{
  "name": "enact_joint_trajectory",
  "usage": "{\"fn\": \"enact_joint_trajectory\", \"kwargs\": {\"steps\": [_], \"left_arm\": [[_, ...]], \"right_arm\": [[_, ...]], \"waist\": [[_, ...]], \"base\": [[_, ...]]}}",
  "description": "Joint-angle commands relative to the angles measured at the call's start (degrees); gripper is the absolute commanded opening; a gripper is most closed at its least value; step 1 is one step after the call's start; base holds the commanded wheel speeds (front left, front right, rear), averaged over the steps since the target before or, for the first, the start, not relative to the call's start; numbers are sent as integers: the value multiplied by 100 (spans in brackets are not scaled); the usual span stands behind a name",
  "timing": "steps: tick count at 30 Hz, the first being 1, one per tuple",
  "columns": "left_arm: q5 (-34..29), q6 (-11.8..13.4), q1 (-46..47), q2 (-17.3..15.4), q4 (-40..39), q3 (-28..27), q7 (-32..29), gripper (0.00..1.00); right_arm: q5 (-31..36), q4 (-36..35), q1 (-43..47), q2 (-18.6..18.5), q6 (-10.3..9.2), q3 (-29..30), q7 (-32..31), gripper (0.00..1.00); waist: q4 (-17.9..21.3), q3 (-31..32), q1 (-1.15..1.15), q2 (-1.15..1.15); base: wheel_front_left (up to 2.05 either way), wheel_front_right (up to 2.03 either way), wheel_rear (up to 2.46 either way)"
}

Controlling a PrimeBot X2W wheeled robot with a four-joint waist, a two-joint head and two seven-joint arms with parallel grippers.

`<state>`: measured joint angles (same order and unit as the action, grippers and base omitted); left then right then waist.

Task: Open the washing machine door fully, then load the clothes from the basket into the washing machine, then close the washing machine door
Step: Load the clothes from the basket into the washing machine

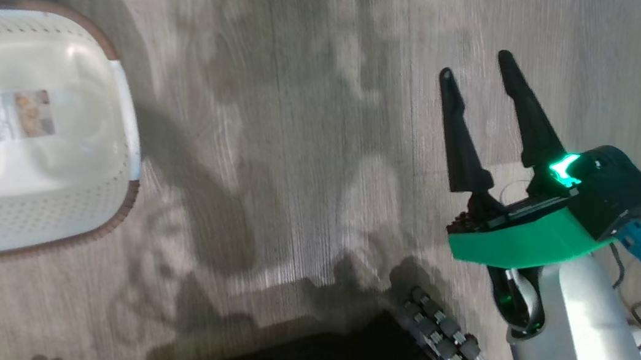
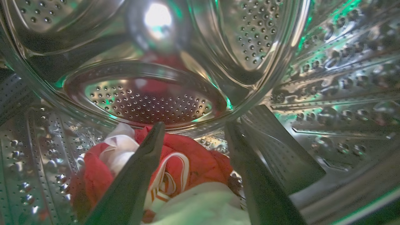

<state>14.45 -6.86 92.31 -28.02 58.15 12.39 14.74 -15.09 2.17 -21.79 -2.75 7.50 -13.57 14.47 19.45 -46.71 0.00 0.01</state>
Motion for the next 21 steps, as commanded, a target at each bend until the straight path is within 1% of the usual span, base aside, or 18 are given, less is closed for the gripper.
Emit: {"fn": "enact_joint_trajectory", "kwargs": {"steps": [1,10,17,21], "left_arm": [[26,20,-79,-168,-250,-81,25,100],[236,-6,-1480,226,-722,-373,25,100],[356,-36,-2582,575,-946,-502,25,100],[372,-46,-3264,769,-1228,-557,26,100]], "right_arm": [[46,-122,99,-12,-1,-42,53,100],[337,12,312,-12,-1,218,53,100],[572,143,580,-12,-1,418,53,100],[670,197,780,-12,-1,581,53,100]], "waist": [[-121,184,0,-1],[-477,1160,0,-1],[-760,2003,0,-1],[-918,2432,0,-1]], "base": [[0,0,0],[0,0,0],[0,0,0],[0,0,0]]}}
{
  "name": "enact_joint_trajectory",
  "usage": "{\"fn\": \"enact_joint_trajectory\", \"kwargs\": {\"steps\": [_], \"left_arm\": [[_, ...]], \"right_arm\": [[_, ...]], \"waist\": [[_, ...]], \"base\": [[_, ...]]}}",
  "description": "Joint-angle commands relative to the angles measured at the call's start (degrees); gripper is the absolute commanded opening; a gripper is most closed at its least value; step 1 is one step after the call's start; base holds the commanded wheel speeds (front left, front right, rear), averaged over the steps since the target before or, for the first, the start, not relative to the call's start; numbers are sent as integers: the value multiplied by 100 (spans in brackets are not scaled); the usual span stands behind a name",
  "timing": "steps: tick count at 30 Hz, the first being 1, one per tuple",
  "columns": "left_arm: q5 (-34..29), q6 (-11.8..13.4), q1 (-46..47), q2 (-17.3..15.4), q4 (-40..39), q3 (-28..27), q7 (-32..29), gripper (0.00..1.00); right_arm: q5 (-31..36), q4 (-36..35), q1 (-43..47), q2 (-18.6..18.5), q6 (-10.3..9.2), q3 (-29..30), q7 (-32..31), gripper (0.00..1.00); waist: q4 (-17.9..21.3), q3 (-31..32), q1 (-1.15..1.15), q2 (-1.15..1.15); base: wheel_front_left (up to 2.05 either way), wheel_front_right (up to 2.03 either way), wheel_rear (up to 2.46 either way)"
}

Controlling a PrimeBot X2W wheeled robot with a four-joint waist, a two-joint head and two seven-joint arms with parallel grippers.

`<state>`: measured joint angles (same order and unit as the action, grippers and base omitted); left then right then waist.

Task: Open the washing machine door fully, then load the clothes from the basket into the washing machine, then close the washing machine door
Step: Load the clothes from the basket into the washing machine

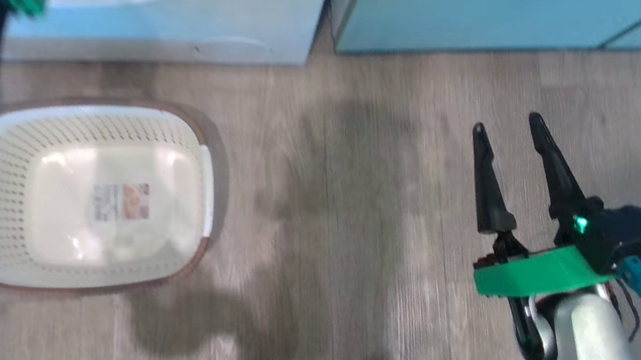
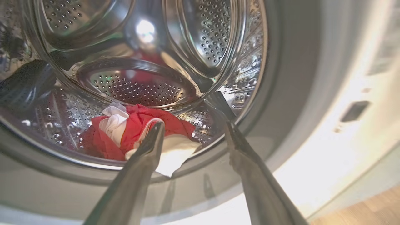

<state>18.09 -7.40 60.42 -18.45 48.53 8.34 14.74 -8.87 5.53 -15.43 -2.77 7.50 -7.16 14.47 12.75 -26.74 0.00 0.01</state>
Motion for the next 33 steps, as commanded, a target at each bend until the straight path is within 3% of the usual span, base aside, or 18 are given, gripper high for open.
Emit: {"fn": "enact_joint_trajectory", "kwargs": {"steps": [1,9,19,25,33], "left_arm": [[-3,7,-261,-144,-377,-166,26,100],[-33,27,-1790,260,-1546,-432,26,100],[-518,228,-3826,1064,-3582,-826,26,100],[-736,260,-4474,1398,-4297,-992,26,100],[-813,244,-4813,1546,-4622,-876,26,100]], "right_arm": [[70,-139,194,-10,-1,-21,53,100],[211,-165,531,-10,-1,188,53,100],[362,-272,888,-10,-1,394,53,100],[400,-300,977,-10,-1,417,53,100],[382,-305,1012,-10,-1,398,53,100]], "waist": [[-283,522,0,-1],[-499,1003,0,-1],[-744,1292,0,-1],[-827,1350,0,-1],[-866,1355,0,-1]], "base": [[0,0,0],[0,0,0],[0,0,0],[0,0,0],[0,0,0]]}}
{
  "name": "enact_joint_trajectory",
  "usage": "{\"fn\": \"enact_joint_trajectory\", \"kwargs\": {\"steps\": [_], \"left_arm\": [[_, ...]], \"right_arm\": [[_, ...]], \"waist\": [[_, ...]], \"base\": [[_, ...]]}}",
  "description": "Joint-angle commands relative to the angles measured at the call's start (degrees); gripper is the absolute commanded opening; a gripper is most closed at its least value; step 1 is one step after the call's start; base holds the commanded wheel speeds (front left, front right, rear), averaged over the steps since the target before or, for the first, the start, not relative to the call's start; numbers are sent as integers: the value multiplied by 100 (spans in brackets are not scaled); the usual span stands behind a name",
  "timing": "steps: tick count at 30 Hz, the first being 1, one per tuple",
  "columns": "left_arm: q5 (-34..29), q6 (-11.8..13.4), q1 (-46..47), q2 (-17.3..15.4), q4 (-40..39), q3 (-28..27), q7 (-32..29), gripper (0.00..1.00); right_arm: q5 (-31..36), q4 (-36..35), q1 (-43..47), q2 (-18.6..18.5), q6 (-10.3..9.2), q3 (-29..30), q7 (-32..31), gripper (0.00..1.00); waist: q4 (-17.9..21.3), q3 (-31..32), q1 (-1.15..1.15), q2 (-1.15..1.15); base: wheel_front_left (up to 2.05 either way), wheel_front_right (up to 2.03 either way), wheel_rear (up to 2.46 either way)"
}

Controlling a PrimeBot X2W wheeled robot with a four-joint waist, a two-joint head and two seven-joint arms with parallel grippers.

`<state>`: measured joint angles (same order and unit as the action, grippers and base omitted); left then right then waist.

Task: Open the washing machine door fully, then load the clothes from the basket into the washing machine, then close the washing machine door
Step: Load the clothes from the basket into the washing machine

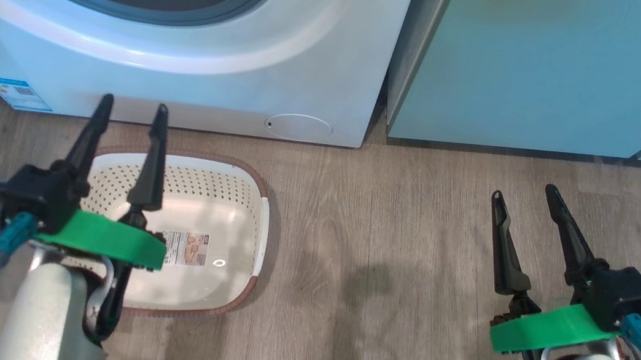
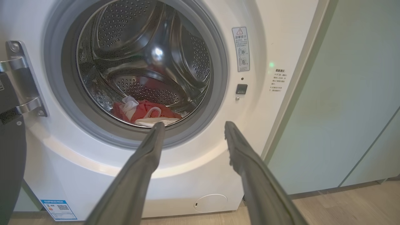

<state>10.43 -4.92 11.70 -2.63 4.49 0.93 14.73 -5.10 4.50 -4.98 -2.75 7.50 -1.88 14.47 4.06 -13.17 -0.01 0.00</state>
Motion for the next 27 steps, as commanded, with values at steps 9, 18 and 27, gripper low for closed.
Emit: {"fn": "enact_joint_trajectory", "kwargs": {"steps": [9,18,27], "left_arm": [[-68,46,26,-26,-45,-2,27,100],[-260,-52,620,-233,1386,-95,26,100],[-52,-117,2603,-875,2239,-324,-744,100]], "right_arm": [[-7,-196,-76,-12,-1,-163,53,100],[-57,-301,-246,-12,-1,-277,53,100],[-233,-359,-657,-12,-1,-563,53,100]], "waist": [[70,-82,1,0],[326,-824,1,0],[694,-1846,1,0]], "base": [[0,0,0],[0,0,0],[0,0,0]]}}
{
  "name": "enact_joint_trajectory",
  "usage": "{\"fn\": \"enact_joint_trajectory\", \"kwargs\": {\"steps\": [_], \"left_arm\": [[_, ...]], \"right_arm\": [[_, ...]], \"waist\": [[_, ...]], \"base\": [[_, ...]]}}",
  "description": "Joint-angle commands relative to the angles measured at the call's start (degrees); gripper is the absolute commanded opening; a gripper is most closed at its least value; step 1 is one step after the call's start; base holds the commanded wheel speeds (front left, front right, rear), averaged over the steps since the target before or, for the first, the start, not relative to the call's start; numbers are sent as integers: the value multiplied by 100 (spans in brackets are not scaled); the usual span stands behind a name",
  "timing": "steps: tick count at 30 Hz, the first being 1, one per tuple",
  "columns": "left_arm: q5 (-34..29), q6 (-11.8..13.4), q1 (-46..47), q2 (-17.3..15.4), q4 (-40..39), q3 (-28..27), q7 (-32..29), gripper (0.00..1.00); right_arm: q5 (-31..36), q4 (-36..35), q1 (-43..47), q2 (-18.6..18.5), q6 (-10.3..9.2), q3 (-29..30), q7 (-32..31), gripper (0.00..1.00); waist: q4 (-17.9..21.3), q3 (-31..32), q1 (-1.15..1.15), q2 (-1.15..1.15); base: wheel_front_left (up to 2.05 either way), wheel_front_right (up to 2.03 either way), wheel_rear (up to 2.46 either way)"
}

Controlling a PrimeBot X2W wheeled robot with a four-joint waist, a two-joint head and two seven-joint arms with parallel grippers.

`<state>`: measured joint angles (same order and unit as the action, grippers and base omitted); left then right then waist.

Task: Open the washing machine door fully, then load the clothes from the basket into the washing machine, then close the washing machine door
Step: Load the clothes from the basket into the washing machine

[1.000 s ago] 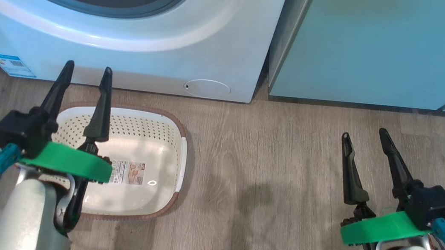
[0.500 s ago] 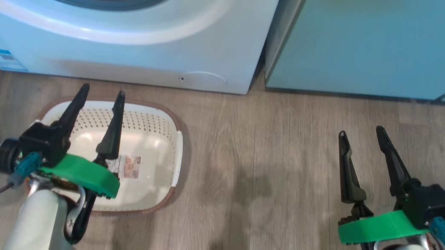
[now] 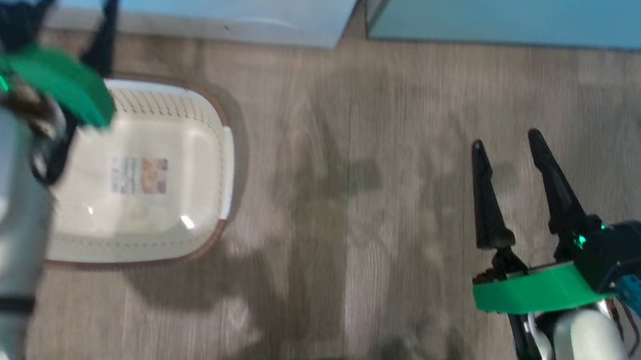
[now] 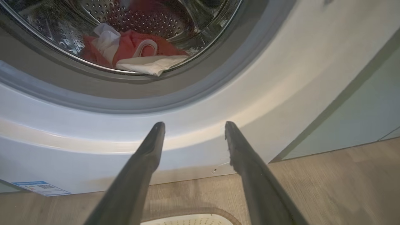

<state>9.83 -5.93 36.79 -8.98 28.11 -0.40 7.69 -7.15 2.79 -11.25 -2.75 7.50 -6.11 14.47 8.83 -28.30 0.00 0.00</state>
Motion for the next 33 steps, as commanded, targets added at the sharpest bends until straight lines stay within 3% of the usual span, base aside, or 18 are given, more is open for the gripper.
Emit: {"fn": "enact_joint_trajectory", "kwargs": {"steps": [1,9,18,26,33], "left_arm": [[43,-23,338,-339,-46,-227,-184,100],[182,-117,2219,-1146,381,-100,-1362,100],[671,-149,3866,-1675,1218,-33,-2723,100],[423,-81,4742,-2097,1898,155,-3013,100],[317,-108,5076,-2158,2331,433,-3181,100]], "right_arm": [[-51,-187,-78,-12,-1,-184,53,100],[-149,-238,-348,-12,-1,-336,53,100],[-296,-310,-599,-12,-1,-556,53,100],[-503,-278,-738,-12,-1,-761,53,100],[-620,-256,-777,-12,-1,-852,53,100]], "waist": [[271,-419,0,0],[564,-959,0,0],[765,-1380,0,0],[1047,-1629,0,0],[1183,-1717,0,0]], "base": [[0,0,0],[0,0,0],[0,0,0],[0,0,0],[0,0,0]]}}
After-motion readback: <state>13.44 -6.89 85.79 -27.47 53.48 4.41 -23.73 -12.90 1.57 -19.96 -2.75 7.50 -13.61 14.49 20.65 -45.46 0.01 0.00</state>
